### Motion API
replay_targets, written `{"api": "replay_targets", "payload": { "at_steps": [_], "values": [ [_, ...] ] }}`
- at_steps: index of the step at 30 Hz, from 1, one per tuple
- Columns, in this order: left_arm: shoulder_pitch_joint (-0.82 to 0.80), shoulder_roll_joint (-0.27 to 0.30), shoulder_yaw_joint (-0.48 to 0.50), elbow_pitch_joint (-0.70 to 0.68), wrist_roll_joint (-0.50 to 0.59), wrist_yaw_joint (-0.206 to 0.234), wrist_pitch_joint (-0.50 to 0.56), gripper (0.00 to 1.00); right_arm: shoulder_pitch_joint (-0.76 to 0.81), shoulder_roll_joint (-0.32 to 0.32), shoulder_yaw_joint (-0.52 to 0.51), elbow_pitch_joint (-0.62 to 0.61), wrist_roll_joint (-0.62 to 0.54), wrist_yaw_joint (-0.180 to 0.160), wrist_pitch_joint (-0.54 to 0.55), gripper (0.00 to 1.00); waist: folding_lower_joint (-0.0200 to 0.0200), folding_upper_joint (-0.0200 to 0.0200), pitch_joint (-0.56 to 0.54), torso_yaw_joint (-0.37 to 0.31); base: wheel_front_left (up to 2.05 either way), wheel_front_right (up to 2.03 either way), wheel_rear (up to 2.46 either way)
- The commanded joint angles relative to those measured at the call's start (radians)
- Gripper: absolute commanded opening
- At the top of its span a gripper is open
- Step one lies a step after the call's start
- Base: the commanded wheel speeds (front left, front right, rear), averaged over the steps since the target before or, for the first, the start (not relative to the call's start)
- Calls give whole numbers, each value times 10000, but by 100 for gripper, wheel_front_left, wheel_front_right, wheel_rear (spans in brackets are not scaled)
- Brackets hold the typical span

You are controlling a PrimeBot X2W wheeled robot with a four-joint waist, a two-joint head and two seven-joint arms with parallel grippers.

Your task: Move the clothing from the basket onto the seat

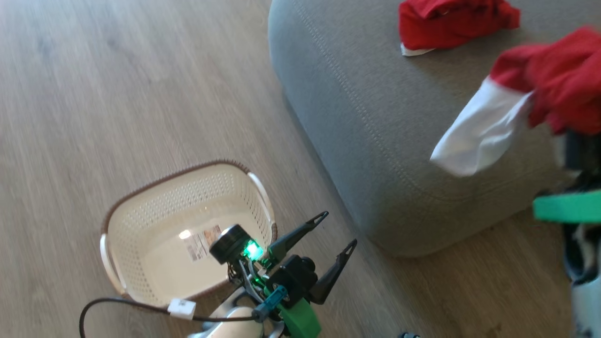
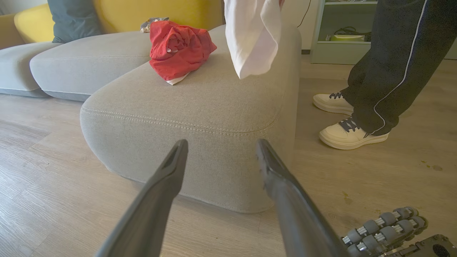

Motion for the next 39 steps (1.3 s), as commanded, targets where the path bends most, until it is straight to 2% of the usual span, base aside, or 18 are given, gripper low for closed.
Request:
{"api": "replay_targets", "payload": {
  "at_steps": [1,8,13,17,21,22,27,32,39],
  "values": [
    [-544,52,194,-321,91,-23,-49,100,-662,-281,-69,-325,190,-2,-38,0,0,0,527,296,0,0,0],
    [-1134,568,-253,-426,342,-195,-49,100,-2791,-864,-608,43,766,-2,-38,0,0,0,2023,645,0,0,0],
    [-1566,853,-563,-535,465,-208,-49,100,-4618,-1438,-1108,852,1285,-2,-38,0,0,0,2946,910,0,0,0],
    [-1827,754,-939,-663,525,-118,-49,100,-5675,-2058,-1671,1606,1386,-2,-38,0,0,0,3490,1291,0,0,0],
    [-1953,712,-1285,-827,496,-40,-49,100,-6533,-2745,-1763,2529,1428,-2,-38,0,0,0,3904,1607,0,0,0],
    [-1953,712,-1285,-827,496,-40,-49,100,-6533,-2745,-1763,2529,1428,-2,-38,0,0,0,3904,1607,0,0,0],
    [-2143,840,-1500,-868,423,75,-49,100,-7678,-3348,-1713,4418,1882,-2,-38,0,0,0,4346,1926,0,0,0],
    [-2399,866,-1630,-912,365,265,-49,100,-8480,-4088,-1613,6506,1591,-2,-38,0,0,0,4682,2239,0,0,0],
    [-2547,954,-1789,-938,243,507,-49,100,-9354,-4342,-1747,9252,866,-2,-38,0,0,0,5027,2447,0,0,0]
  ]
}}
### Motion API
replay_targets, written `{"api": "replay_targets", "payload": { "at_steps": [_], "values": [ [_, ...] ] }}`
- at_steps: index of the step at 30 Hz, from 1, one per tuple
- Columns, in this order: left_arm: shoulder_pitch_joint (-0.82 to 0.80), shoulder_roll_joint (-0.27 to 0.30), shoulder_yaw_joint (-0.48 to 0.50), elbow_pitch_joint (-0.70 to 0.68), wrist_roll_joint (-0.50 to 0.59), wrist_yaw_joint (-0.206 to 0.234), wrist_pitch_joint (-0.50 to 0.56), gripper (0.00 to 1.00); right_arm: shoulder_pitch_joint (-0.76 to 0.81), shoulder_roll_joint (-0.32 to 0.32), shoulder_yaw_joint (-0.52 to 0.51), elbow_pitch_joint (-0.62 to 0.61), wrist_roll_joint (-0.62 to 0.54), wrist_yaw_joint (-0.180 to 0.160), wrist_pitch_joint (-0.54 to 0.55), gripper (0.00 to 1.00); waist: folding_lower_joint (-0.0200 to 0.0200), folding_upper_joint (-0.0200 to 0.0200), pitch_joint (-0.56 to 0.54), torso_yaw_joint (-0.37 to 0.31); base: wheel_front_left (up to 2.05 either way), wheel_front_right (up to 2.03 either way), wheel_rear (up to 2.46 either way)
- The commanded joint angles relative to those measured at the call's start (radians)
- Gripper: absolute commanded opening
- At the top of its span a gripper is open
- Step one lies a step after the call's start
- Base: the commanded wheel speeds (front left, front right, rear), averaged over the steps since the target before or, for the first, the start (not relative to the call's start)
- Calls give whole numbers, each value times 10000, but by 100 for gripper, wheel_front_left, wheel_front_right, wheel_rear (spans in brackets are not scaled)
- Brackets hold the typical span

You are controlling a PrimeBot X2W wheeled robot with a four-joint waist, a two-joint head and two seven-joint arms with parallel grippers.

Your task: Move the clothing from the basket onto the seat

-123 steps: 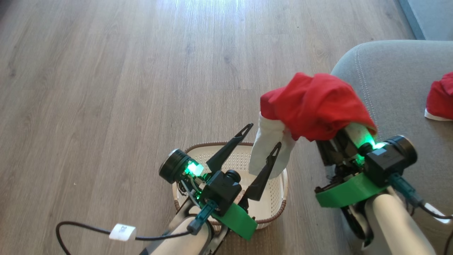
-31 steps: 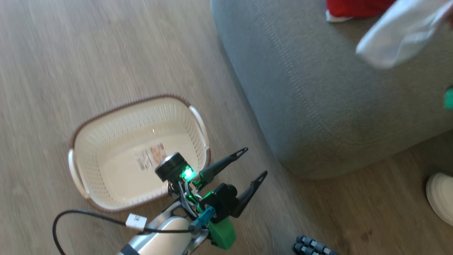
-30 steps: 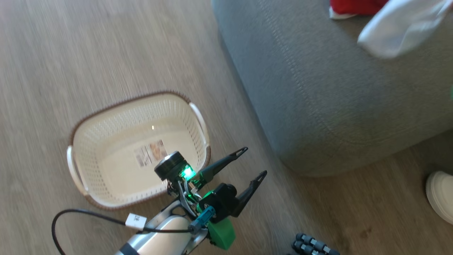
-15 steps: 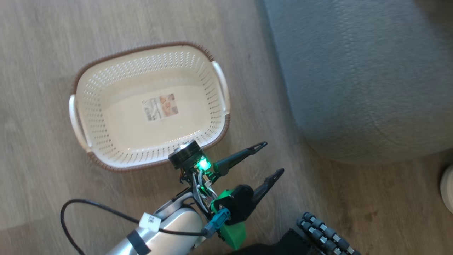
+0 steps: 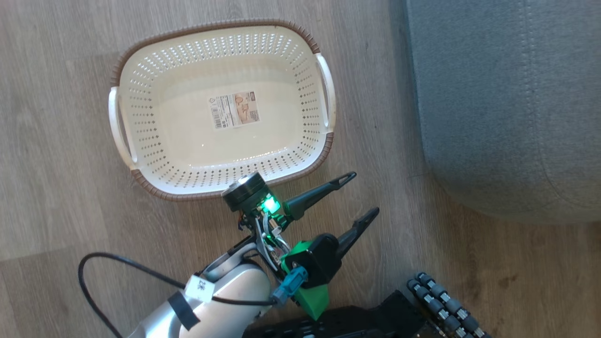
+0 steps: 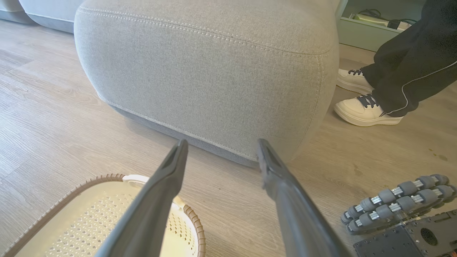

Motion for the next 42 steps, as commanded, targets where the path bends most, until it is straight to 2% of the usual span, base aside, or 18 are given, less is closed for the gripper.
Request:
{"api": "replay_targets", "payload": {
  "at_steps": [1,8,18,19,20,21,32,42],
  "values": [
    [-36,58,68,-365,-60,83,-49,100,-244,-481,12,156,-242,-4,-34,0,-2,0,109,65,0,0,0],
    [-198,74,-129,-319,-142,216,-49,100,-1027,-416,686,2302,-690,-4,366,0,-2,0,344,217,0,0,0],
    [-385,-24,-235,-255,-344,374,-49,100,-1278,-348,1640,3251,-397,-4,523,0,-2,0,318,313,0,0,0],
    [-394,-38,-244,-246,-367,380,-49,100,-1273,-378,1686,3274,-370,-4,461,44,-2,0,272,308,0,0,0],
    [-401,-52,-256,-240,-386,383,-49,100,-1258,-383,1766,3289,-351,-4,405,96,-2,0,215,305,0,0,0],
    [-405,-60,-266,-234,-402,388,-49,100,-1239,-367,1824,3310,-296,-4,365,100,-2,0,149,294,0,0,0],
    [-311,-413,-351,-203,-622,398,-49,100,-492,-187,2706,3455,345,-4,245,100,-2,0,-1095,176,0,0,0],
    [315,-899,-64,-135,-1012,420,-49,100,703,-97,4702,2776,1351,-4,451,100,-2,0,-2785,52,0,0,0]
  ]
}}
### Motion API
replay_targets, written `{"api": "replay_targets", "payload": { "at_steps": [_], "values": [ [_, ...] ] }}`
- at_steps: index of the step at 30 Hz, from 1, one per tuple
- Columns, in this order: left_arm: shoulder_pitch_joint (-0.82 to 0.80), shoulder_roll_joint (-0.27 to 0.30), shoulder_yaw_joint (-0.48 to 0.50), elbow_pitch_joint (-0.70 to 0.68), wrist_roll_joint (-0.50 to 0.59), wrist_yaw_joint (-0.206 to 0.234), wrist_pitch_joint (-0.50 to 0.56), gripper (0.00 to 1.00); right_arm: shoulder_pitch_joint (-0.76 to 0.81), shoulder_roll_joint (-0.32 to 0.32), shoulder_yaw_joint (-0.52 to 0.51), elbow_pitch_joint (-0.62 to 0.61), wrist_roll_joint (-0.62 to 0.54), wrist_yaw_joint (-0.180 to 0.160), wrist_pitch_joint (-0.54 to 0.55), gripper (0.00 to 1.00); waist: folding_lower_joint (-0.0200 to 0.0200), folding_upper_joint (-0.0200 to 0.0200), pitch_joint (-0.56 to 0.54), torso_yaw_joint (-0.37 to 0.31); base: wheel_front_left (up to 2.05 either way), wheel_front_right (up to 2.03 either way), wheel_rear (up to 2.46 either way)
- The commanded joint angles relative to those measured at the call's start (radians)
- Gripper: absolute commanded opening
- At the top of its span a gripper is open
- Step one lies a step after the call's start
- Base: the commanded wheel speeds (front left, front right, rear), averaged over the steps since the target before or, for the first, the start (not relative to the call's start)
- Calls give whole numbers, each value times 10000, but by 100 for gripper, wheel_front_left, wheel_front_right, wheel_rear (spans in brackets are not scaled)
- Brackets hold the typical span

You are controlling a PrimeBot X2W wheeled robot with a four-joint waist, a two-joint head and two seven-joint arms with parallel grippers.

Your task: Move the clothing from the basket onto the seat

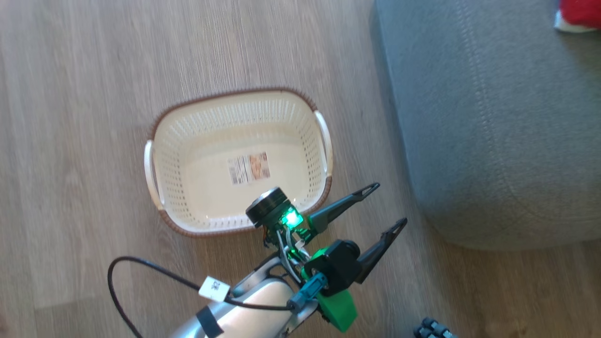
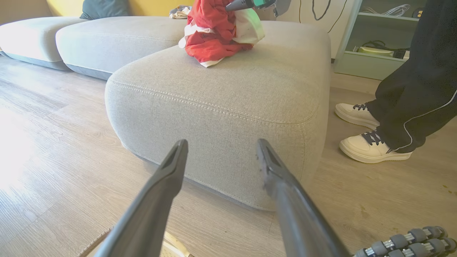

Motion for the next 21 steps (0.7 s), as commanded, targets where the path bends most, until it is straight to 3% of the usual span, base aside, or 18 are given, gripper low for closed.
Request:
{"api": "replay_targets", "payload": {
  "at_steps": [1,6,10,15,21],
  "values": [
    [126,-121,294,-282,-57,28,-49,100,335,-215,206,-323,127,-4,-49,100,0,-1,-552,-63,0,0,0],
    [563,-249,613,-286,-114,98,-49,100,1111,-500,1227,-1369,975,-4,-294,100,0,-1,-1416,-61,0,0,0],
    [1028,-333,1182,-299,-194,303,-49,100,1927,-971,1803,-2951,1666,-4,-502,100,0,-1,-2213,-40,0,0,0],
    [1392,-388,1816,-369,-201,466,-49,100,2957,-1314,994,-5485,1888,-4,-511,100,0,-1,-2822,125,0,0,0],
    [1885,-426,3008,-440,-446,683,-49,100,4804,-612,-220,-7859,1704,-4,-513,100,0,-1,-3456,499,0,0,0]
  ]
}}
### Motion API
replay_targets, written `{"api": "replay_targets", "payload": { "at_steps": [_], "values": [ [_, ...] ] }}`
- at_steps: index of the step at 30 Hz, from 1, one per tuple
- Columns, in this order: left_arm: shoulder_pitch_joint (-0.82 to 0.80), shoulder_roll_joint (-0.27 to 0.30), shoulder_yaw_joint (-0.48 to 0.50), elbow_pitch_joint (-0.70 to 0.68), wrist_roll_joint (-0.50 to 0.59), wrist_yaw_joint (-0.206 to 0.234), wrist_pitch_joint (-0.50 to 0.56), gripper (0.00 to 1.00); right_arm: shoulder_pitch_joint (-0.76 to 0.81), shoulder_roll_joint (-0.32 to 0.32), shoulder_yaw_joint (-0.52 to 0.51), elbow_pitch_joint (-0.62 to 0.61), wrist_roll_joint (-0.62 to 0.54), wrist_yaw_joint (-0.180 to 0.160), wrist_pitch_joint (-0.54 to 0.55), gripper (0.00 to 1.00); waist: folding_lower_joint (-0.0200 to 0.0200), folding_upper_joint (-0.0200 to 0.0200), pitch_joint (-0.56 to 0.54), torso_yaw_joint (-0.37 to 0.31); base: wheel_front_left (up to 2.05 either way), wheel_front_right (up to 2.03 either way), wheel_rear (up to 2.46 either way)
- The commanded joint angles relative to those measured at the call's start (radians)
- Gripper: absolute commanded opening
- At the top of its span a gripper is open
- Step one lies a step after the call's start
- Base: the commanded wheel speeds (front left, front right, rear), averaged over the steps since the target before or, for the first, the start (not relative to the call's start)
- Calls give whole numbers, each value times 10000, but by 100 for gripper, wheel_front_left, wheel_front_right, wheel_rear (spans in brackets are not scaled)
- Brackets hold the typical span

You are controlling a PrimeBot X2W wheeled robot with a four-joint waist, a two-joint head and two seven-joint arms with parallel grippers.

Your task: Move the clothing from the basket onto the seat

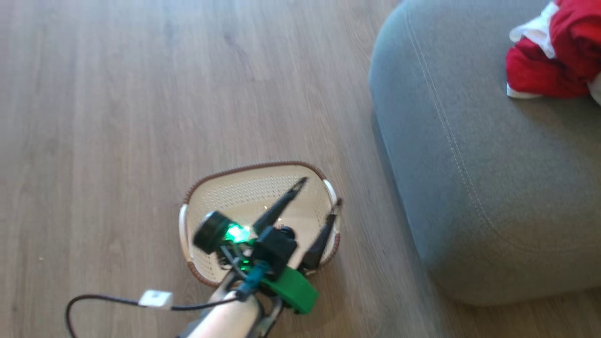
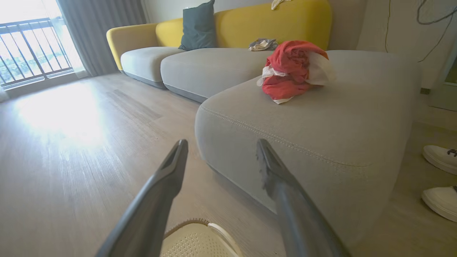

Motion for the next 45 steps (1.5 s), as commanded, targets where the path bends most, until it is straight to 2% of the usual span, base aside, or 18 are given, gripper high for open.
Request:
{"api": "replay_targets", "payload": {
  "at_steps": [1,8,10,19,26,29,37,45],
  "values": [
    [-10,-76,723,-367,-54,78,-49,100,645,251,-5,-864,96,-2,-91,100,1,0,-325,323,0,0,0],
    [427,-18,2350,-332,25,496,-49,100,2520,1155,22,-2786,348,-2,-92,100,1,0,-730,1191,0,0,0],
    [529,-26,2571,-325,24,588,-49,100,2773,1313,5,-2942,314,-2,-92,100,1,0,-811,1335,0,0,0],
    [1504,-117,3901,-277,162,1236,-49,100,4870,2938,-188,-3714,-86,-2,-93,100,1,0,-1345,2428,0,0,0],
    [2090,-171,4399,-610,66,1453,-49,100,5852,3704,-355,-3855,-580,-2,-93,100,1,0,-1483,2893,0,0,0],
    [2248,-178,4334,-643,25,1402,-49,100,6075,3887,-347,-3883,-804,-2,-93,100,1,0,-1510,2961,0,0,0],
    [2479,-181,4334,-630,-24,1600,-49,100,6291,4205,-316,-3888,-1119,-2,-93,100,1,0,-1485,2887,0,0,0],
    [2532,-182,4379,-867,-300,1267,-49,100,6286,4285,-424,-3869,-1132,-2,-93,100,1,0,-1448,2788,0,0,0]
  ]
}}
